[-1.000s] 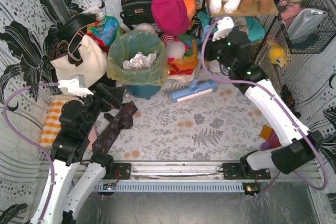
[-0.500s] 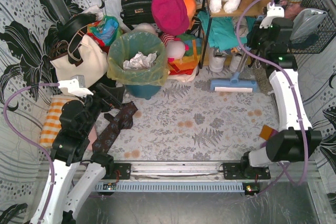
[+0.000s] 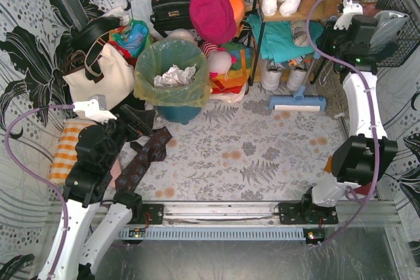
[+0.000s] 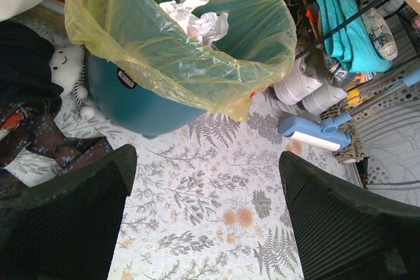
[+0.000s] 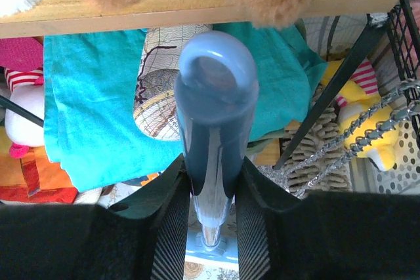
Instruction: Tie the trash bag
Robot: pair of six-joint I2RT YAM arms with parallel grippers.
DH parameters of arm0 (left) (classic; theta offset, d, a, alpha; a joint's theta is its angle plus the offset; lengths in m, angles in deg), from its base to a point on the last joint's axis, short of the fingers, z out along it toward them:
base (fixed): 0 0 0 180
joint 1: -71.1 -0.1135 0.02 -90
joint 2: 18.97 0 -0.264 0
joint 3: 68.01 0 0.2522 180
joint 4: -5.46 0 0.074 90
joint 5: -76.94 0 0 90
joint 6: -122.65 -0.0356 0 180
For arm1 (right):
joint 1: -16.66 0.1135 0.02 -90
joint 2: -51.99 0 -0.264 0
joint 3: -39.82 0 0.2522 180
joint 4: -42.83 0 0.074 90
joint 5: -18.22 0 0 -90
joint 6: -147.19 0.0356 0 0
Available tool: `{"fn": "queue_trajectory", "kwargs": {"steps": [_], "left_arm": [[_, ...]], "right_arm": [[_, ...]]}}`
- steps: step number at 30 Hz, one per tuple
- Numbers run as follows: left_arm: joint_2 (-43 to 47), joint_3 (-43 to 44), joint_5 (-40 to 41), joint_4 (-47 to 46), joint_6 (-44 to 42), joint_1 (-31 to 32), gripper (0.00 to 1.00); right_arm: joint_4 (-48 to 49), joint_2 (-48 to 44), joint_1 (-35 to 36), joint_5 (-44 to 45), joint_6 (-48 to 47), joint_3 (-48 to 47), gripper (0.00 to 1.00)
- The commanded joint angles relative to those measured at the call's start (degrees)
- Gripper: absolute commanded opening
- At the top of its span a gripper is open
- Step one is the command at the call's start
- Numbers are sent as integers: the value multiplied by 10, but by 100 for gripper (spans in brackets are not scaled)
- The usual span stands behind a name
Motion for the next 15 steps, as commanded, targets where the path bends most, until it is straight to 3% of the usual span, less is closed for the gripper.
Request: {"fn": "queue_trajectory", "kwargs": {"steps": [1,10,12,15], "left_arm": [[5,8,10,-13,8,2,98],[-8,9,6,-32,17,2,98],[-9,10,8,-29,13,2,98],[-6,12,13,-23,11,2,98]], "right_arm": [[61,11,-6,-31,-10,-31,1],[55,70,-8,-42,-12,-82,4],[50,79,-8,-44,-10,-92,10],[44,84,-8,-48,-4,-101,27]]}}
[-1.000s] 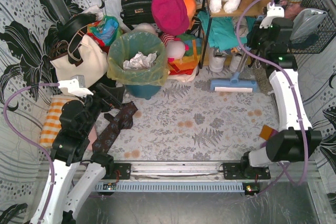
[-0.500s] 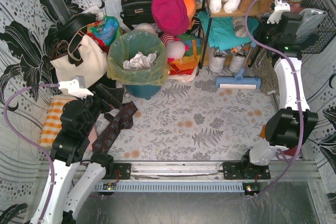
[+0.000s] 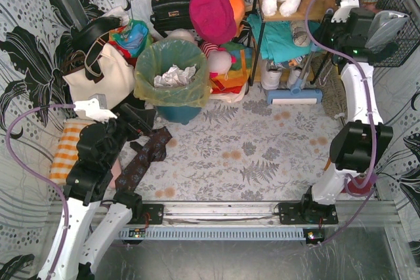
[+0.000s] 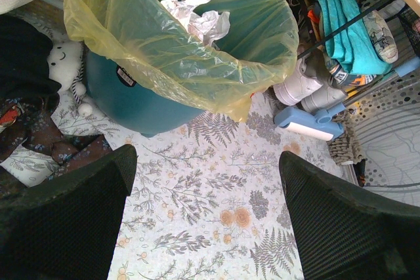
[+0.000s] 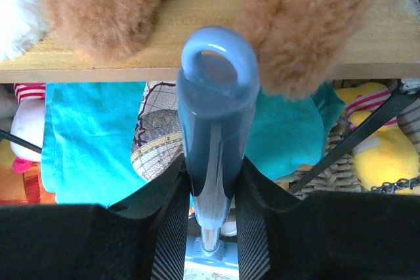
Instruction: Tie the trash bag
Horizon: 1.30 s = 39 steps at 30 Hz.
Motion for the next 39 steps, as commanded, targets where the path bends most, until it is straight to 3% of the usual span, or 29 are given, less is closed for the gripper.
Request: {"fn": "queue_trajectory", "kwargs": {"steps": [1,11,21,28,34,39], "left_arm": [[2,12,11,-22,-2,2,98],[-4,22,19,-18,3,2,98],[-45,46,6,-9,7,2,98],[-71,56,25,11,8,2,98],[-70,56,28,6,1,2,98],[-76,58,30,11,-9,2,98]], "right_arm": [[23,5,-4,-11,-2,-29,33],[10,-44,-4,-7,16,-31,58],[-37,-145,-4,-3,63,4,62],[-65,-237,2,-54,185,92,65],[-61,-310,101,1,226,183,69],[-76,-308,188,24,279,208,72]]}}
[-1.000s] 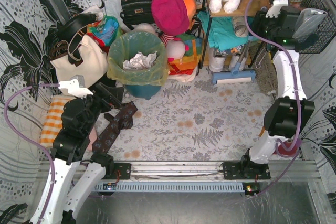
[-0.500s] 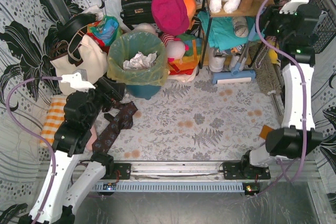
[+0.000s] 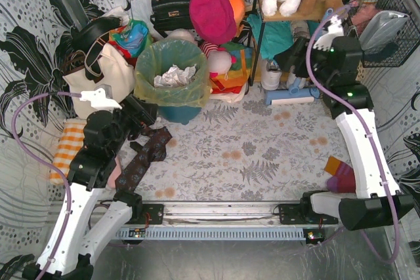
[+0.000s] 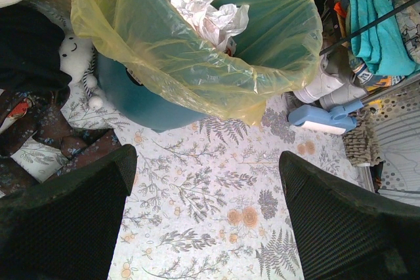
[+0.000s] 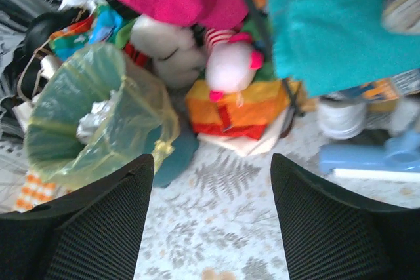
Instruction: Tie the trash bag
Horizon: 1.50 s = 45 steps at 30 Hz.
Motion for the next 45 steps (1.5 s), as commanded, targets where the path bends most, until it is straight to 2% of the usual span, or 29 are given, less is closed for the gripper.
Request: {"fn": "queue_trajectory", "kwargs": {"steps": [1,5,12,24,33,45], "left_arm": [[-4,20,21,-2,-10,2,98],[-13,23,35,11,-7,2,98],[-13,13,22,-8,1,2,98],[-22,14,13,-38,7,2,98],[-14,27,31,-32,1,2,98],[-5,36,28,-11,-8,2,98]], "right_arm": [[-2,-6,77,43,64,24,72],[11,14,151,75,85,40,68],[58,50,213,98,136,53,66],[68,137,254,76,172,-26,65],[-11,203,287,116,203,-115,64],[-51,282,312,125,213,-203,61]]}}
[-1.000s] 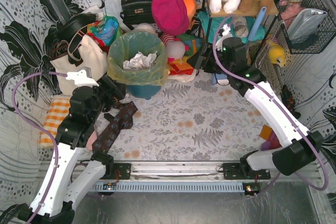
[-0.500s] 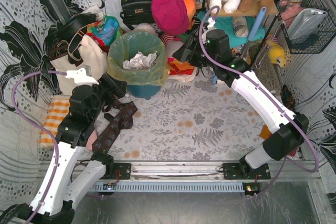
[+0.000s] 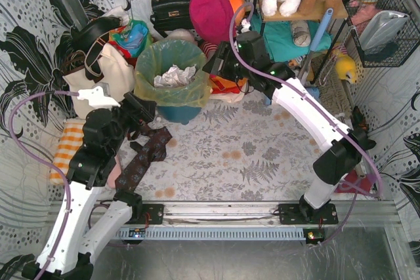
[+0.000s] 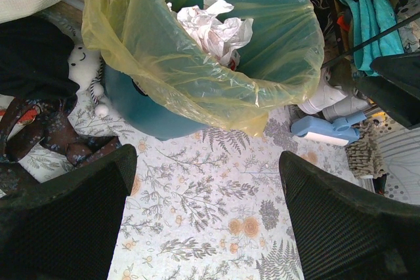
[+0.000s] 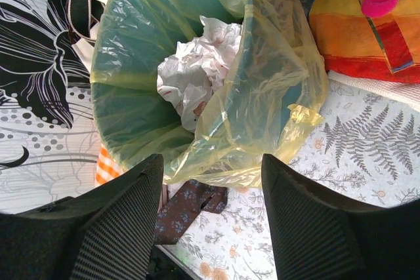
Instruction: Tie the trash bag
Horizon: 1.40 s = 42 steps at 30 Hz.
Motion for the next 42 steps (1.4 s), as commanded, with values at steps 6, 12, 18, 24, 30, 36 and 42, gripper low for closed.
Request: {"fn": "queue_trajectory", "kwargs": {"steps": [6,12,18,24,30,36,42], "left_arm": [[13,33,20,14,-20,1,98],[25,31,30,22,-22,2,98],[32,29,33,28,-20,2,98],[40,31,40,36,-25,2,98],[43,29,47,40,-31,2,98],[-9,78,87,35,-50,2,98],[-168,216,103,70,-97,2,98]], "right_arm": [[-30,58,12,0,13,-72,60],[-36,93,16,3,14,-99,57],[-66,145,17,5,4,-157,54],[-89,181,17,18,-2,-196,51],[-103,202,17,28,-3,-218,45],[-106,204,17,31,-1,-221,39],[-108,201,17,31,0,-222,39]]}}
